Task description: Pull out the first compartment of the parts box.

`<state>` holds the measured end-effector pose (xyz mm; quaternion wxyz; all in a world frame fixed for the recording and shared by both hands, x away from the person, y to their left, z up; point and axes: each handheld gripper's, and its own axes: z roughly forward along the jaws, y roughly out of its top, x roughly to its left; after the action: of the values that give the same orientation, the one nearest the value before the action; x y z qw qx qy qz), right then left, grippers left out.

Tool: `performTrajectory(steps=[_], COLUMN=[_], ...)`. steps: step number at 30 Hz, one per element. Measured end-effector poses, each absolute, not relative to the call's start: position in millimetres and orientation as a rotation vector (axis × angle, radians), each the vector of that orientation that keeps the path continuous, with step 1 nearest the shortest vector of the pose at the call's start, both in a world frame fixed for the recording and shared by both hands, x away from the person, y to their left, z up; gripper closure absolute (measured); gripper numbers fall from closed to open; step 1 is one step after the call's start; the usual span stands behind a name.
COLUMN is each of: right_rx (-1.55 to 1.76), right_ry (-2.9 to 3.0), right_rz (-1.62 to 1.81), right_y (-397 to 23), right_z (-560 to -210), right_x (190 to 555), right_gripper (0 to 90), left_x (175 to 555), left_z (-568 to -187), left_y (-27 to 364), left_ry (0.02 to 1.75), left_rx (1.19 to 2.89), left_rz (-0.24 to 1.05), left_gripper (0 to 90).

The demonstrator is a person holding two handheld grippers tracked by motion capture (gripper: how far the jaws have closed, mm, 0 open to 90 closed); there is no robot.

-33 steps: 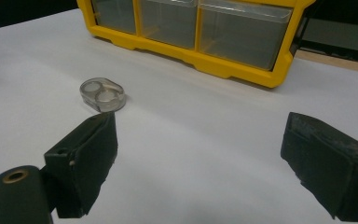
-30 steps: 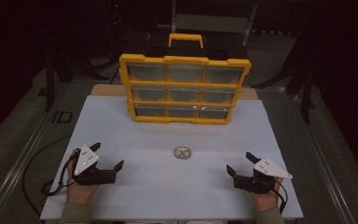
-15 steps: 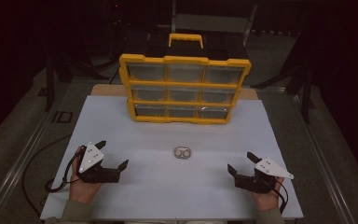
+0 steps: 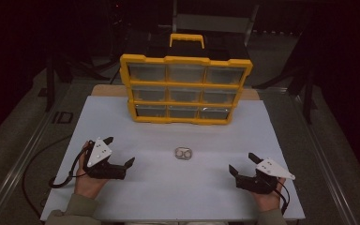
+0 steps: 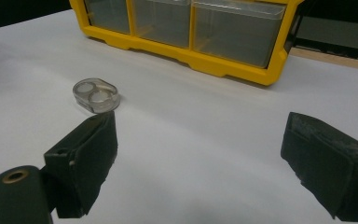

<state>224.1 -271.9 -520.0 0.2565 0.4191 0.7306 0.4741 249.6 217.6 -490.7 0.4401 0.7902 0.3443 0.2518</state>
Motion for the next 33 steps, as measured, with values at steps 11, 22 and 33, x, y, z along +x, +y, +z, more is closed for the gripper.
performTrajectory(steps=[11,22,33], right_rx=[1.14,1.141,1.145], right_ry=[1.981,1.983,1.983], right_rz=[1.283,1.282,1.279], right_y=[-272.5,-272.1,-272.0], right_z=[-520.7,-521.0,-521.2], right_x=[224.5,224.7,224.8], right_gripper=[10.8,10.7,10.7], left_x=[263.1,278.4,293.9], left_z=[-493.0,-493.2,-487.2], left_y=[204.1,194.2,180.7], left_ry=[0.82,0.792,0.753], left_rx=[1.991,2.01,2.019], left_rz=[0.616,0.617,0.632], left_gripper=[0.3,0.3,0.3])
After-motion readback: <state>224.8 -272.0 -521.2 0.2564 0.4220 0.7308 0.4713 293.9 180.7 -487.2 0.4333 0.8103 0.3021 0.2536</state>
